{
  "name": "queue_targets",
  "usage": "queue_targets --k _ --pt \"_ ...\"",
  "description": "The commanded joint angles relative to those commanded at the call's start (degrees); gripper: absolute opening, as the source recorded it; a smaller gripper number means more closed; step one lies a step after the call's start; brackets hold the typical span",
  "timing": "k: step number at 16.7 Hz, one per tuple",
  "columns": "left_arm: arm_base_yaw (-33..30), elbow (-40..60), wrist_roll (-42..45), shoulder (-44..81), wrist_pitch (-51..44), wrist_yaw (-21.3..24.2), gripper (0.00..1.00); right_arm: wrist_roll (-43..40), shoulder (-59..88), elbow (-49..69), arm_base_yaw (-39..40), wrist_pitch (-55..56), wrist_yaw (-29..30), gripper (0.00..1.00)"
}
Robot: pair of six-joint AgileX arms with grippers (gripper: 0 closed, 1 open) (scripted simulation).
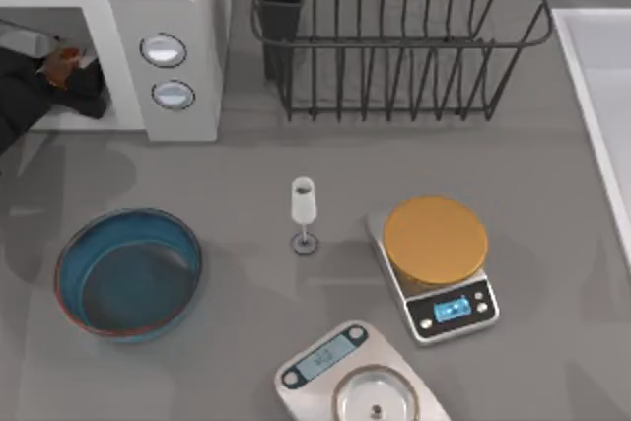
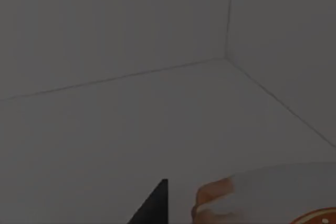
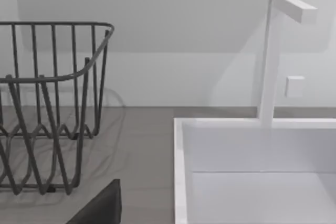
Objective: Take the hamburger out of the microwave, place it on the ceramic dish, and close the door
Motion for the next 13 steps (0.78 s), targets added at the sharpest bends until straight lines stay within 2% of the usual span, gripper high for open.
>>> queue_targets --k 3,9,13 --pt "1.5 -9.2 0.4 -2.4 6.4 1.4 0.0 0.0 0.0 0.0 0.0 0.0 0.0 1.0" --pt "5.3 -35.2 1.5 -8.8 22.8 5.1 0.0 0.0 0.0 0.0 0.0 0.0 0.0 1.0" --pt "7.1 -44.6 2.0 -11.9 30.5 6.8 0.0 0.0 0.0 0.0 0.0 0.0 0.0 1.0"
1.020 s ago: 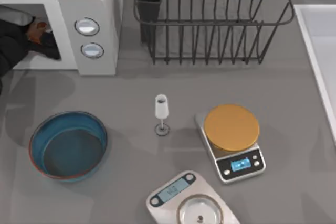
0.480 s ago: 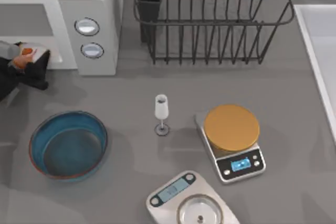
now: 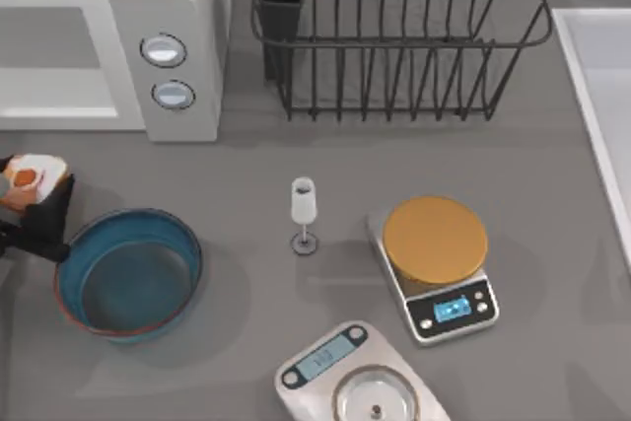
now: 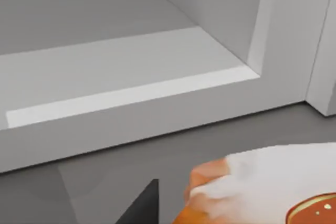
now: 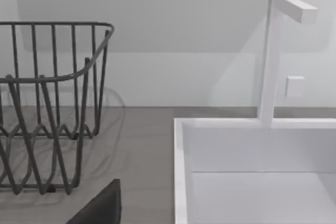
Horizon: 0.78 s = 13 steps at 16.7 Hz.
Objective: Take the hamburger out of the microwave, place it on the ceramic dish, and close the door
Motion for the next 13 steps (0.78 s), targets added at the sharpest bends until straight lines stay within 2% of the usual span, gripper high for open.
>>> queue_targets --k 7,10,13 --pt "0.1 -0.6 0.1 -1.2 0.1 -0.3 0.0 0.0 0.0 0.0 0.0 0.0 0.0 1.0" --pt "0.1 -0.6 0.1 -6.9 -5.6 -0.4 0.0 0.0 0.0 0.0 0.0 0.0 0.0 1.0" --pt "0.2 -0.5 0.1 -17.3 -16.2 -0.5 0.0 0.0 0.0 0.0 0.0 0.0 0.0 1.0"
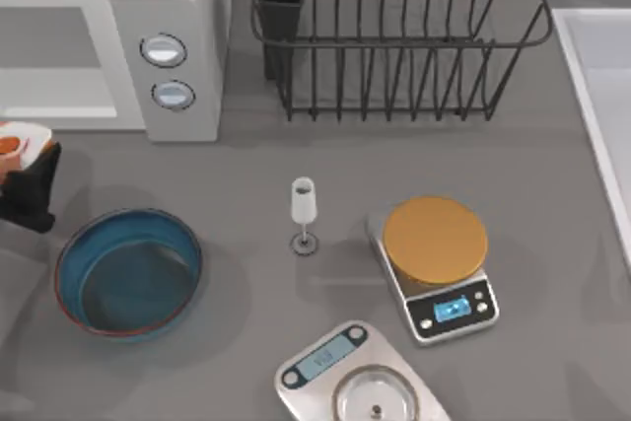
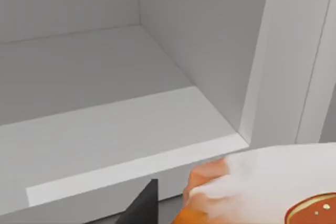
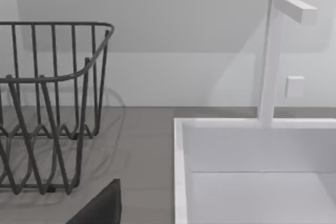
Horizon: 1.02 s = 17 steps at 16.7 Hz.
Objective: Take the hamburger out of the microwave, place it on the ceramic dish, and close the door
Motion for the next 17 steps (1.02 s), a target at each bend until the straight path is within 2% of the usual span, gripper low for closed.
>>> queue_targets --k 4,7,13,17 --pt "0.1 0.2 0.1 -13.6 -13.8 -0.1 0.0 0.0 0.0 0.0 0.0 0.0 0.0 1.0" --pt "0.1 0.3 0.1 -18.0 -18.3 -0.1 0.0 0.0 0.0 0.0 0.0 0.0 0.0 1.0" --pt "0.0 0.7 0.7 -17.9 -19.0 0.0 0.0 0.0 0.0 0.0 0.0 0.0 0.0 1.0" --pt "-0.1 8.1 8.6 -13.9 -27.3 2.6 0.0 0.0 0.0 0.0 0.0 0.0 0.0 1.0"
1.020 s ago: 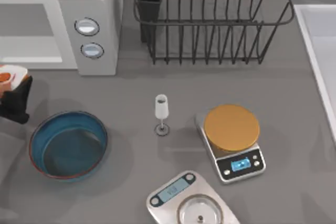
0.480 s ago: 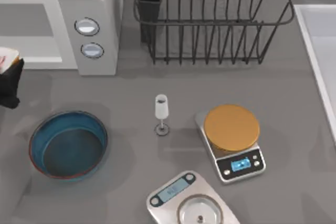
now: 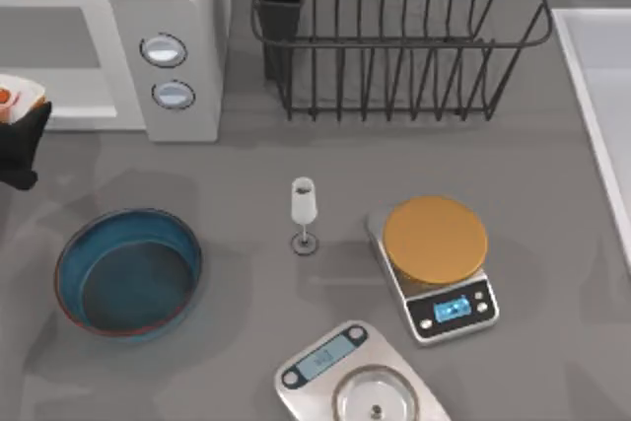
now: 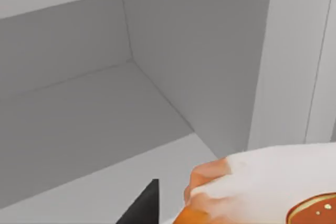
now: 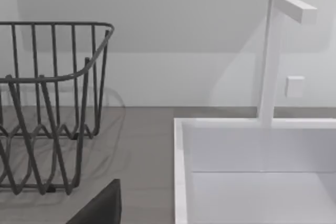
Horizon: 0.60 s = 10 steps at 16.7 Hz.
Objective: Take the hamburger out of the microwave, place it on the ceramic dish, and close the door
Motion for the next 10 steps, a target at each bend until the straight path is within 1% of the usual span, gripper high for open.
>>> queue_targets --k 2,4,7,10 --pt "0.0 6.3 7.5 3.6 -7.7 2.2 0.0 0.0 0.0 0.0 0.0 0.0 0.0 1.0" --pt "0.0 13.4 17.4 7.8 -17.7 4.8 0.0 0.0 0.0 0.0 0.0 0.0 0.0 1.0" --pt "0.0 24.4 36.5 14.3 -36.6 9.0 0.0 0.0 0.0 0.0 0.0 0.0 0.0 1.0" --pt "0.1 34.7 58.0 20.1 -58.5 12.7 0.0 0.0 0.0 0.0 0.0 0.0 0.0 1.0"
